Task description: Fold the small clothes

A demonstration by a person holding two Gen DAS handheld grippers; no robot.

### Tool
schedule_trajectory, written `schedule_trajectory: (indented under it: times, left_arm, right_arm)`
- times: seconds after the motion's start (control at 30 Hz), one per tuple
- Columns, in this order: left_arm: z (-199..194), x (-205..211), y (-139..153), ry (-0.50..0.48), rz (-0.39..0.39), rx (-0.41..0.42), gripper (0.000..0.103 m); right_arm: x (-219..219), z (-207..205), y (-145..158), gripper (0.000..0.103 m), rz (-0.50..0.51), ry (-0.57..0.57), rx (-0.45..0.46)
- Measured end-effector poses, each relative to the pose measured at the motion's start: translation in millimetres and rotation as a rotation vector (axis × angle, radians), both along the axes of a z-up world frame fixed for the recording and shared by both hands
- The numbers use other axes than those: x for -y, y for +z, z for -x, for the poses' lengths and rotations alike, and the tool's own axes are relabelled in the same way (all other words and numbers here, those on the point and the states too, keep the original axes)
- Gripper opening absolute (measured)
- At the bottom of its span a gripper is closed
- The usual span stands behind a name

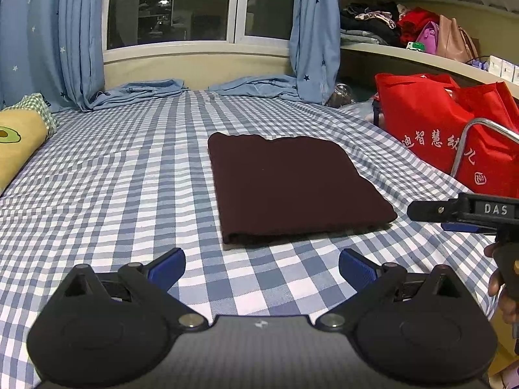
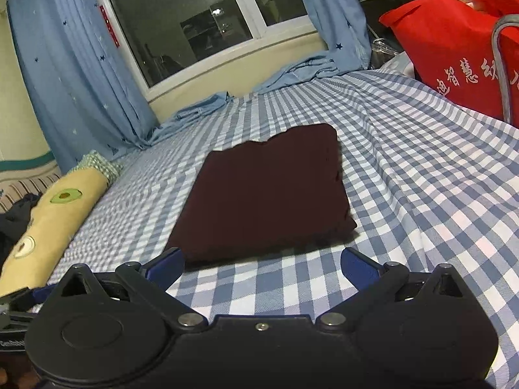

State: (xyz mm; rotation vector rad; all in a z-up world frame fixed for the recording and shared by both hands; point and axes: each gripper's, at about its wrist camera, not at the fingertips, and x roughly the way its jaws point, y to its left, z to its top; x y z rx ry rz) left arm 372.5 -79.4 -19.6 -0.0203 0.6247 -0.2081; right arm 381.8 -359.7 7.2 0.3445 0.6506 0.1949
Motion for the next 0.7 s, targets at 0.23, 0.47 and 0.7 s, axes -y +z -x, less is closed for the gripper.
schedule_trajectory:
  times: [0.23, 0.47, 0.7]
  left_arm:
    - [-1.4, 1.3, 0.4, -0.004, -0.006, -0.006, 0.103]
    - [-2.6, 4.5, 0.3, -0.005, -0.009, -0.003, 0.103]
    - [-7.0, 7.9, -1.0, -0.008, -0.042, -0.019, 0.103]
  right_arm:
    - [-2.8, -1.0, -3.3, 0.102, -0.021, 0.016, 0.001]
    - [-5.9, -1.6, -4.2, 0.102, -0.013, 0.034, -0.006]
    - [-5.1, -2.1, -7.3, 0.102, -0.018, 0.036, -0.014]
